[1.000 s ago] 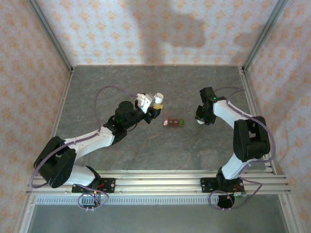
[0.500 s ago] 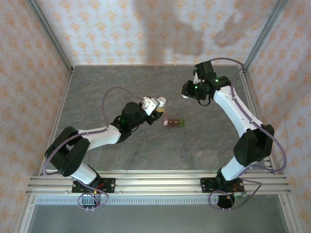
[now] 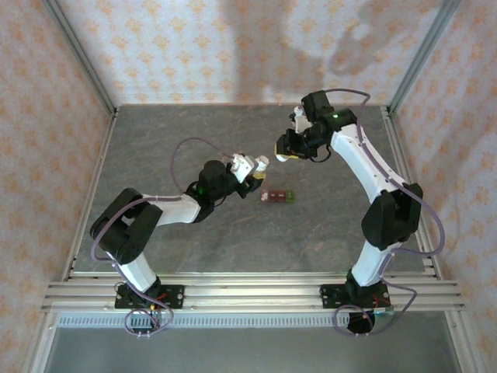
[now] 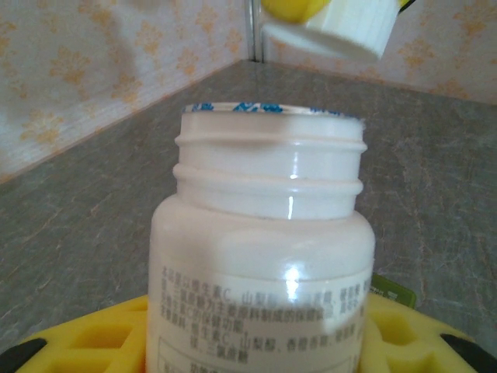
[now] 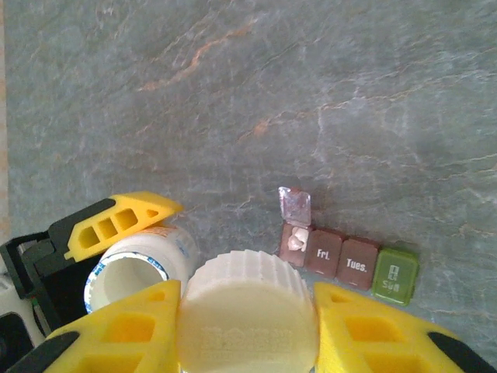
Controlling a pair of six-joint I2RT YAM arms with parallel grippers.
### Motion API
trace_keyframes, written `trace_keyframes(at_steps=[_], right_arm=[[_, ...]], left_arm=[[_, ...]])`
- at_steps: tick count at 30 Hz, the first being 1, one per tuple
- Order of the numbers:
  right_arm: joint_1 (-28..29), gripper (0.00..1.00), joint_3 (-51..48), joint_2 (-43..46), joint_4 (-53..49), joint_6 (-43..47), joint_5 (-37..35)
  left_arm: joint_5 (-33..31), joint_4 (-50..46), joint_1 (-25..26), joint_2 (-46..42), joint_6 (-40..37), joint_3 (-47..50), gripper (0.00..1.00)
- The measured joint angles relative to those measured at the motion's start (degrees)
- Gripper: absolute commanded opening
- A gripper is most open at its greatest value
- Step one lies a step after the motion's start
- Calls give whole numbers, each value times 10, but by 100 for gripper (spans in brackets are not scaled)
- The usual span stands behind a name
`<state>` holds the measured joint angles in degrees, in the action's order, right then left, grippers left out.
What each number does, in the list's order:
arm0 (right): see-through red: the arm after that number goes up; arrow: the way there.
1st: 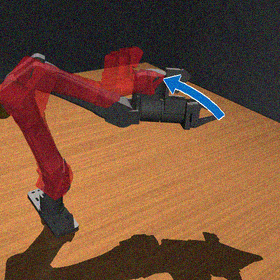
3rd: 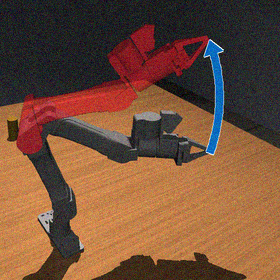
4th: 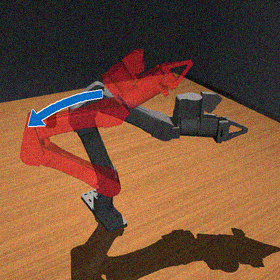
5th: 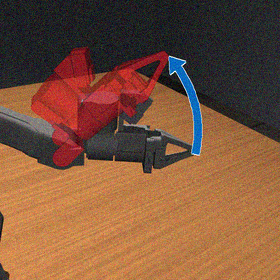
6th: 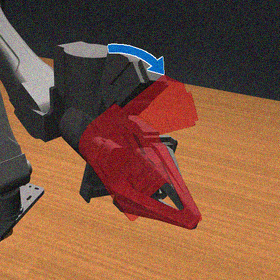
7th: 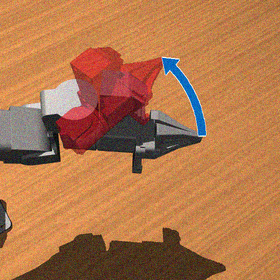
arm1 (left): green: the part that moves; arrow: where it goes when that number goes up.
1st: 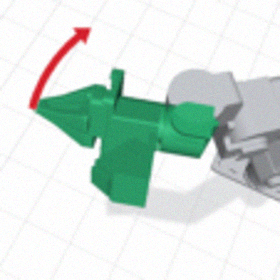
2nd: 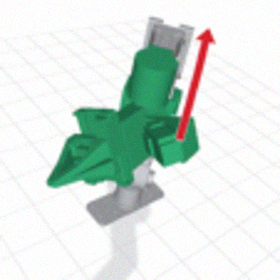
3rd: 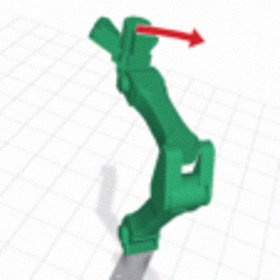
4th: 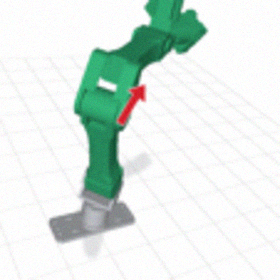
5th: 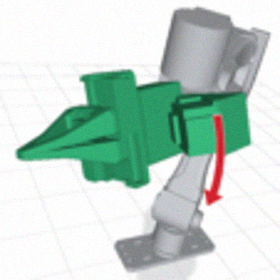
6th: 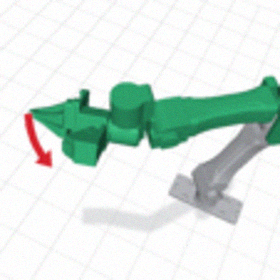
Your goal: Sort the pills into containers
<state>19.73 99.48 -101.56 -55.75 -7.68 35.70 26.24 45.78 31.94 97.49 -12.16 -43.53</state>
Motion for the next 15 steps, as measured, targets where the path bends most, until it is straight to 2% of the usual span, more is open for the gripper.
trace_keyframes(at_steps=[8, 15], right_arm=[[1, 35, 66, -41, -30, 26, 38], [4, 35, 83, -57, -54, 50, 49]], left_arm=[[45, 1, -6, 23, -14, -25, 0], [64, 0, -6, 36, -20, -42, 0]])
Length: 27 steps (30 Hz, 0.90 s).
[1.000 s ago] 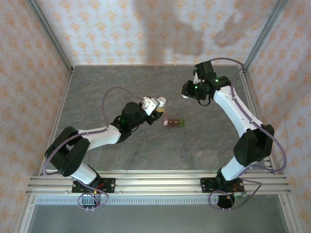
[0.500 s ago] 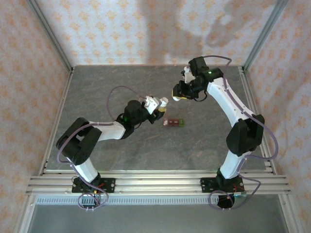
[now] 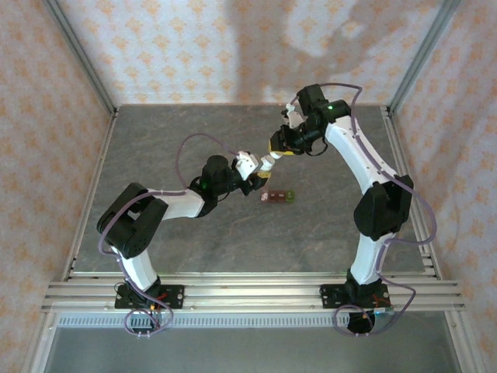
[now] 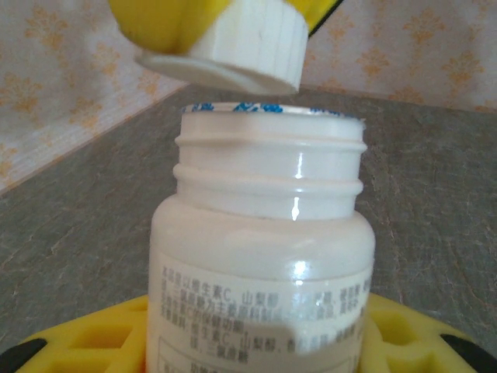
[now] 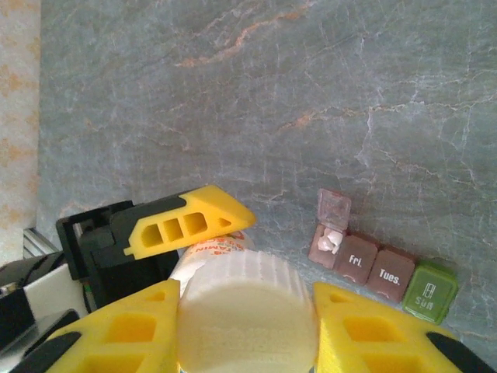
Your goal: Sort the pills into containers
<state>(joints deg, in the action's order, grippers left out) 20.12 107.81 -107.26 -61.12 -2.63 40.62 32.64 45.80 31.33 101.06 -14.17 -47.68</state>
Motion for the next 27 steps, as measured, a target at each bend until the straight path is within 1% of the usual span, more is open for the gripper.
trace_keyframes(at_steps=[12, 27], right_arm=[[7, 33, 0, -3, -19, 28, 10], [16, 33, 0, -3, -19, 30, 14]], left_arm=[[13, -1, -6, 5, -10, -8, 0], [19, -6, -7, 6, -9, -8, 0]])
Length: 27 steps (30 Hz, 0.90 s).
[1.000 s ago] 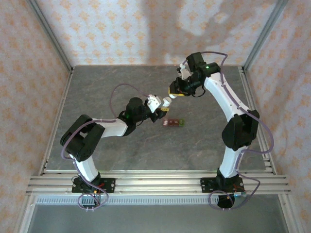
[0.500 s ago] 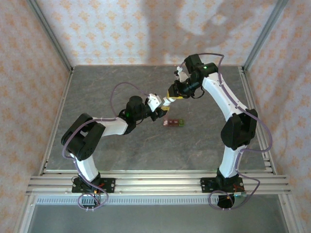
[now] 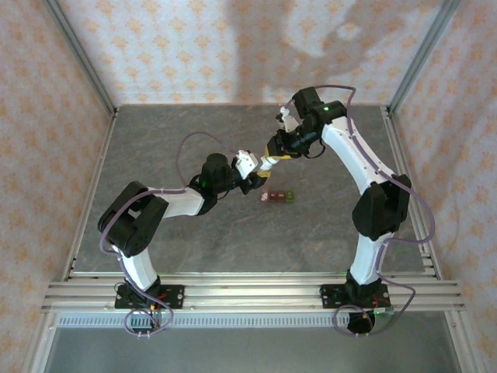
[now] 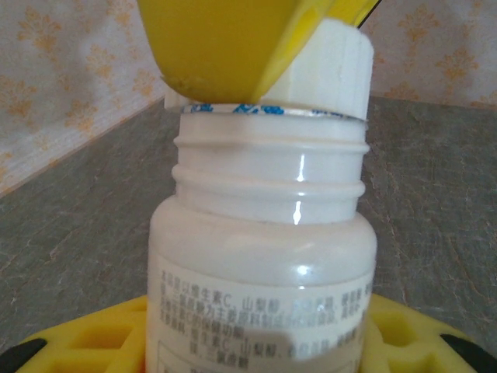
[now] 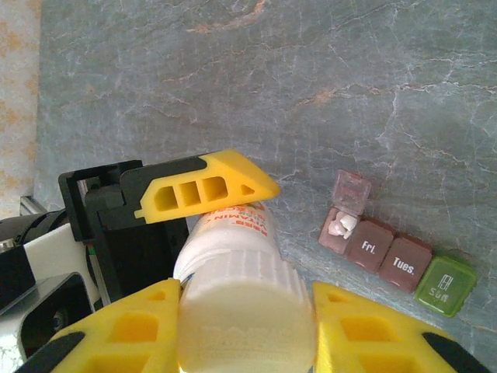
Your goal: Sort the pills into containers
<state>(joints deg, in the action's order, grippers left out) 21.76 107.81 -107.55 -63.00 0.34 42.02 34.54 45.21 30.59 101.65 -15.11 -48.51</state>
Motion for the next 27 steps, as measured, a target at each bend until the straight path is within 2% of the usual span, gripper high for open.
trace_keyframes(at_steps=[22, 27], right_arm=[[11, 33, -11, 0, 5, 10, 8], [15, 35, -21, 0, 15, -10, -6]], left_arm=[[13, -19, -5, 1, 0, -2, 0], [12, -23, -5, 1, 0, -2, 0]])
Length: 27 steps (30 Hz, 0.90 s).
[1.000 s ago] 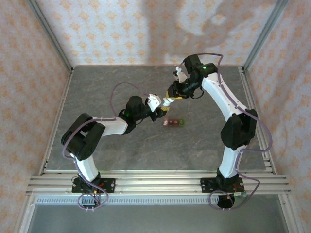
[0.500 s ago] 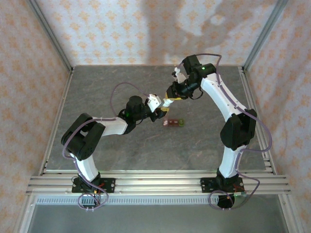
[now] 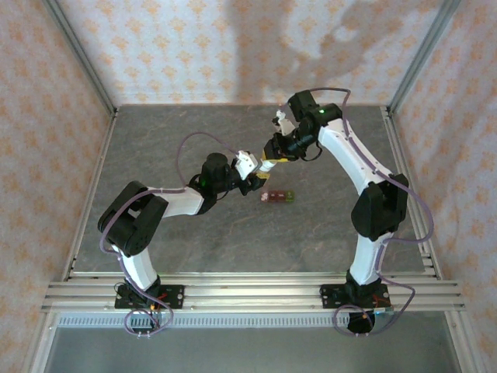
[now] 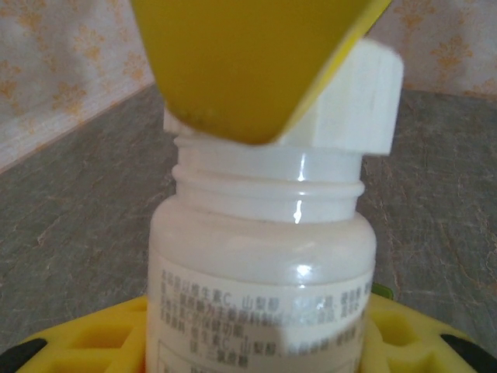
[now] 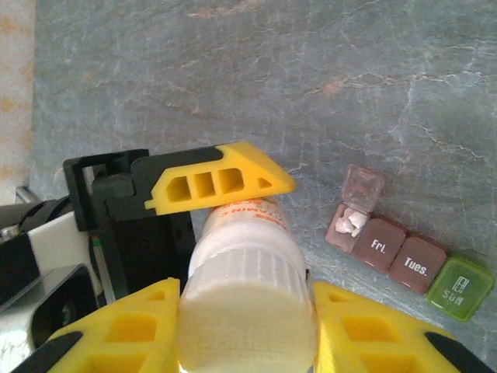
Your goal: Sort the pills into containers
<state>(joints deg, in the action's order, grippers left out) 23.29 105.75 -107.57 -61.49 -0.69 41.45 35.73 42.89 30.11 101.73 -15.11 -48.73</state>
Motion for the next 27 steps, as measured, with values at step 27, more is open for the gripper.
trace_keyframes(at_steps=[27], right_arm=[[19, 63, -87, 38, 145, -256, -42]], left_arm=[[-33, 28, -1, 0, 6, 8, 0]])
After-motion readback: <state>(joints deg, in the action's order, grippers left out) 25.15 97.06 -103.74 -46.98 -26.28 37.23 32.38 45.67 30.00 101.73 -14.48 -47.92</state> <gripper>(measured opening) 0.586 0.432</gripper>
